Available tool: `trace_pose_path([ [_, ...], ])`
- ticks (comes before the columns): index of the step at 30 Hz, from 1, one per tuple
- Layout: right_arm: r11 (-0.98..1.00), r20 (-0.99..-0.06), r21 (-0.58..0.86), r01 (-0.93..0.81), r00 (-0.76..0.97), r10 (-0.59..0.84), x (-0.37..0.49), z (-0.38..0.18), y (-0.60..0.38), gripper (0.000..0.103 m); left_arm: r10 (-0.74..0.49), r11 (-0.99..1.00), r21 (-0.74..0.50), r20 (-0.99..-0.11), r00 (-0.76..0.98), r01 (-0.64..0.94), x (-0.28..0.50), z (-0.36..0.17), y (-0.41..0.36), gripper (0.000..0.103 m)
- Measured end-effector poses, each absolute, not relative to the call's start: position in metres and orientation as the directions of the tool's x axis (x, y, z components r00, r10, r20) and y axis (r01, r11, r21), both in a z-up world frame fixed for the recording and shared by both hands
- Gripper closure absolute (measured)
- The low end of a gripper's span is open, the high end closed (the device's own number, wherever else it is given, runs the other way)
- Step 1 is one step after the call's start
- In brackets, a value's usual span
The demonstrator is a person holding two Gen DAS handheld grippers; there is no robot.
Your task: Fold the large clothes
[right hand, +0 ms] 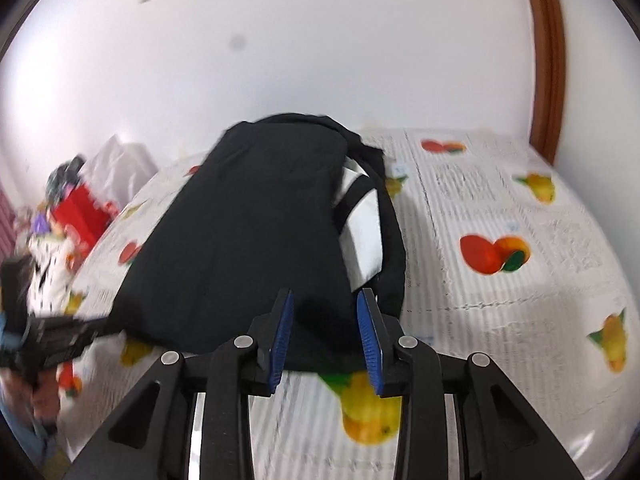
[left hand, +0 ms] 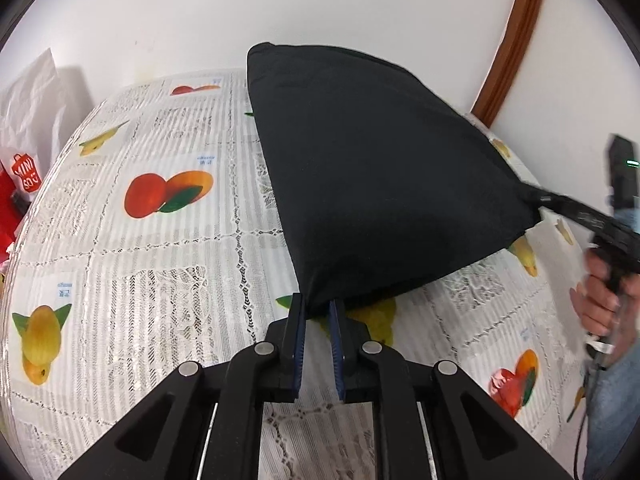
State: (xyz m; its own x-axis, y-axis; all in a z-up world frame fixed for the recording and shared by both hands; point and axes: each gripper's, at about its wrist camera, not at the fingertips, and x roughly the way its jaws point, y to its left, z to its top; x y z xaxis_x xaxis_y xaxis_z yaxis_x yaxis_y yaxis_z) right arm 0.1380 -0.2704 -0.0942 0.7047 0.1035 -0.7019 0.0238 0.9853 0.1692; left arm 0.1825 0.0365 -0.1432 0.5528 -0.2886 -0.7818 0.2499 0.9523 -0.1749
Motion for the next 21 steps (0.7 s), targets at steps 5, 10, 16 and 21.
trace_pose_path([
  [5,0.967,-0.733,0.234,0.102,0.672,0.107,0.153,-0.114,-0.278,0.098,-0.289,0.954,-0.176,-0.762,0.579,0.244,0.177,-0.13,0.045,0.092],
  [10,0.96,-0.703,0.276,0.048,0.691,0.167,0.135,-0.108,-0.279,0.101,-0.294,0.955,-0.197,-0.738,0.607,0.222,0.186,-0.119,0.054,0.092],
  [16,0.972,-0.69,0.236,-0.003,0.704,0.169,0.143,-0.087,-0.266,0.09,-0.294,0.955,-0.199,-0.733,0.613,0.22,0.205,-0.114,0.049,0.081],
  [21,0.974,-0.711,0.225,0.011,0.685,0.157,0.181,-0.089,-0.26,0.085,-0.294,0.955,-0.2,-0.732,0.614,0.219,0.217,-0.115,0.045,0.079],
])
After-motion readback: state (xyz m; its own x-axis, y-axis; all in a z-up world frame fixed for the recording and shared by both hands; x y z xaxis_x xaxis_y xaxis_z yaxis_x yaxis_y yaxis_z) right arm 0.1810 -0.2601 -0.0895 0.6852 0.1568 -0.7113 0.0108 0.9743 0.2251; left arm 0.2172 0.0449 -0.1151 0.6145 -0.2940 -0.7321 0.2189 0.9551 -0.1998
